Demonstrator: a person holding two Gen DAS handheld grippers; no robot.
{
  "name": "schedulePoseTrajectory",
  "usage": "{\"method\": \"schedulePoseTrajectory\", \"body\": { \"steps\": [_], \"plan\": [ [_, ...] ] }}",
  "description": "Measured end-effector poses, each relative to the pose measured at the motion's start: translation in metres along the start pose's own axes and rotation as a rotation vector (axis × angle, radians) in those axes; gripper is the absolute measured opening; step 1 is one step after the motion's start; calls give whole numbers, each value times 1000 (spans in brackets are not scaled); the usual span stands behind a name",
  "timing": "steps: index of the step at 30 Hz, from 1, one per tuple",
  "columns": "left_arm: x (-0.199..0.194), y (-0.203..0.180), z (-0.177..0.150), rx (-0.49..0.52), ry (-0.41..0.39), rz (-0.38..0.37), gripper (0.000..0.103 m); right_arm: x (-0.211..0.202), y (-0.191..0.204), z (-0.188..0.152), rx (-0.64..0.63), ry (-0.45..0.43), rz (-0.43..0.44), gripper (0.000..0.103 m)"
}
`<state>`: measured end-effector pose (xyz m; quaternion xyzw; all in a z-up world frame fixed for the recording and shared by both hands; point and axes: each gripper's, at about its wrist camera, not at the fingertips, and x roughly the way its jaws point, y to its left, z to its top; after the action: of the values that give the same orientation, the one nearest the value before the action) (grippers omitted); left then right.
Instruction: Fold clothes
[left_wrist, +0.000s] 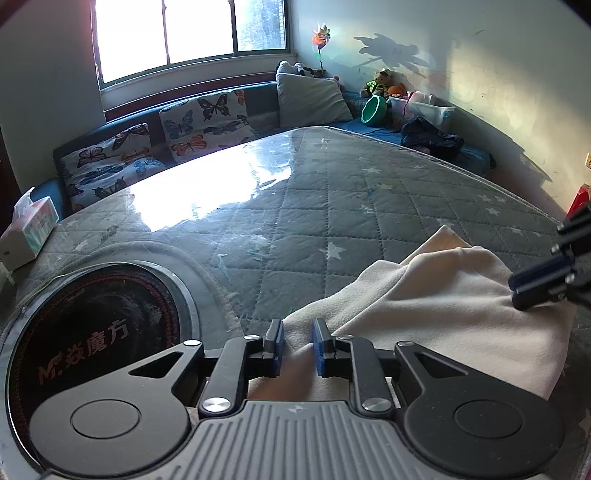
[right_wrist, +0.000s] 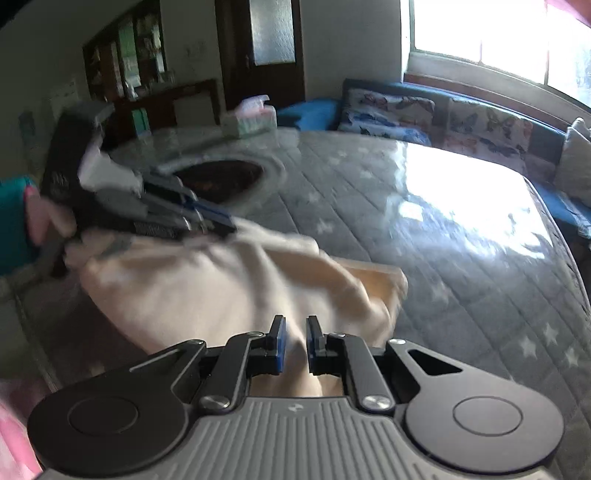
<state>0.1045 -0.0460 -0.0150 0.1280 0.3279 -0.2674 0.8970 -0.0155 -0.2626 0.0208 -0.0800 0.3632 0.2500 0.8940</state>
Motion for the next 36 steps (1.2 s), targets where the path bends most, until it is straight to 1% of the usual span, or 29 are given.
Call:
{"method": "schedulePoseTrajectory", "body": {
  "steps": [2, 6, 9, 12, 15, 17, 22, 26, 29, 36],
  "plan": [
    [0, 1, 0, -5, 1, 2, 23, -1, -5, -6, 24, 3, -14, 10],
    [-5, 2, 0, -19, -4, 2, 23, -13, -3, 0, 19, -38, -23, 10],
    [-18, 7, 2, -65, -34, 0, 23, -17, 3, 8, -3, -70, -5, 10],
    [-40, 6, -1, -99, -65, -8, 22, -14, 13, 14, -20, -73, 38, 10],
    [-63, -5, -14, -84, -86, -29, 22, -7, 27, 15, -48, -68, 90, 11],
    [-76, -13, -26, -86, -83, -40, 22, -3, 34, 14, -59, -68, 115, 11],
    [-97, -19, -59, -145, -69, -45, 22, 2, 45, 6, -61, -49, 148, 11],
    [-96, -12, -61, -172, -68, -35, 22, 5, 44, -2, -56, -32, 142, 17],
    [-93, -6, -61, -189, -68, -28, 22, 7, 42, -5, -42, -28, 142, 18],
    [-88, 8, -61, -231, -68, -11, 22, 3, 43, 4, -61, -35, 137, 18]
  ]
}}
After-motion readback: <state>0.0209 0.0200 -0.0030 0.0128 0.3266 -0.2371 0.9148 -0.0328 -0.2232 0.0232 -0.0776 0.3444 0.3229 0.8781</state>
